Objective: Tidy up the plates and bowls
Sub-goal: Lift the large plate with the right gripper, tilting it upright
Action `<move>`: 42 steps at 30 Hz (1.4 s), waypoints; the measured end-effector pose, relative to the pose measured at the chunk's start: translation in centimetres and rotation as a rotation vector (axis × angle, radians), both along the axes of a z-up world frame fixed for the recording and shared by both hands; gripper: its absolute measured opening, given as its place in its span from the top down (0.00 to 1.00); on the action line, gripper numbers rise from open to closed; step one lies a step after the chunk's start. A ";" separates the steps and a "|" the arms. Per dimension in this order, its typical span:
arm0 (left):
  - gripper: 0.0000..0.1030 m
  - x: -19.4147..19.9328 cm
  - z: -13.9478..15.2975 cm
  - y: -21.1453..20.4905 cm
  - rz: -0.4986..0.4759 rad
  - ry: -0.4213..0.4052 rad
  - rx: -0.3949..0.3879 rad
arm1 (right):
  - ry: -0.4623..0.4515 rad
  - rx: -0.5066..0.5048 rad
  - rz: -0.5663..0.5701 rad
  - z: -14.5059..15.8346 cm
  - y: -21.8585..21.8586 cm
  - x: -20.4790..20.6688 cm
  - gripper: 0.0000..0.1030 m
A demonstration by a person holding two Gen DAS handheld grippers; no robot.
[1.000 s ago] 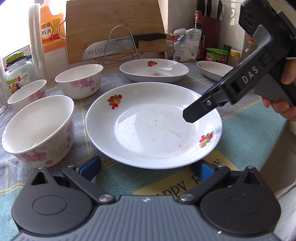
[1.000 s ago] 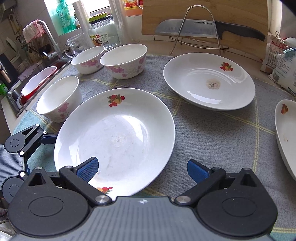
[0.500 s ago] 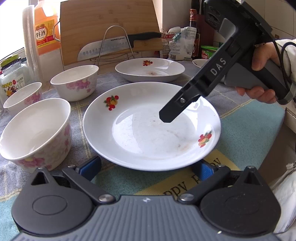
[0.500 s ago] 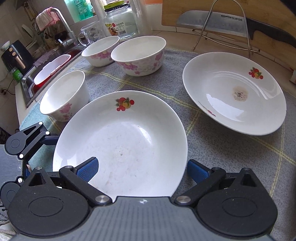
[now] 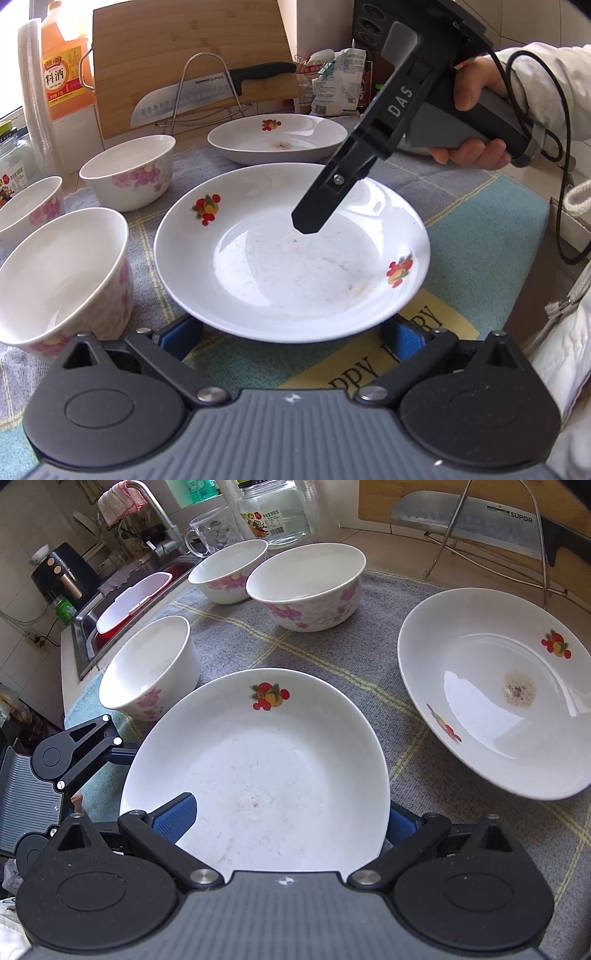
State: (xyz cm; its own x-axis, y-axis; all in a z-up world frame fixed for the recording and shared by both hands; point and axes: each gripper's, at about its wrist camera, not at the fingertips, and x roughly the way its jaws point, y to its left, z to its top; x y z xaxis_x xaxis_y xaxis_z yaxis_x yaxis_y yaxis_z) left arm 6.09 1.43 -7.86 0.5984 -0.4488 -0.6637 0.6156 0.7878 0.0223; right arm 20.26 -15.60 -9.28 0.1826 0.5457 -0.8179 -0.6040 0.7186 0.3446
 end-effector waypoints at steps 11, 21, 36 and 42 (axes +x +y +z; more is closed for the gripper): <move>0.05 0.4 0.1 0.0 -0.011 0.002 -0.002 | 0.060 0.029 0.041 0.0 0.5 2.1 0.00; 0.05 0.4 0.2 0.1 -0.022 0.008 -0.002 | 0.080 0.021 0.058 0.0 1.0 2.5 0.00; 0.06 0.4 0.3 -0.1 -0.024 0.012 0.007 | 0.093 0.018 0.047 -0.1 1.1 2.6 0.00; 0.06 0.4 0.5 -0.2 -0.032 0.014 0.020 | 0.100 0.022 0.043 -0.1 0.9 2.4 0.00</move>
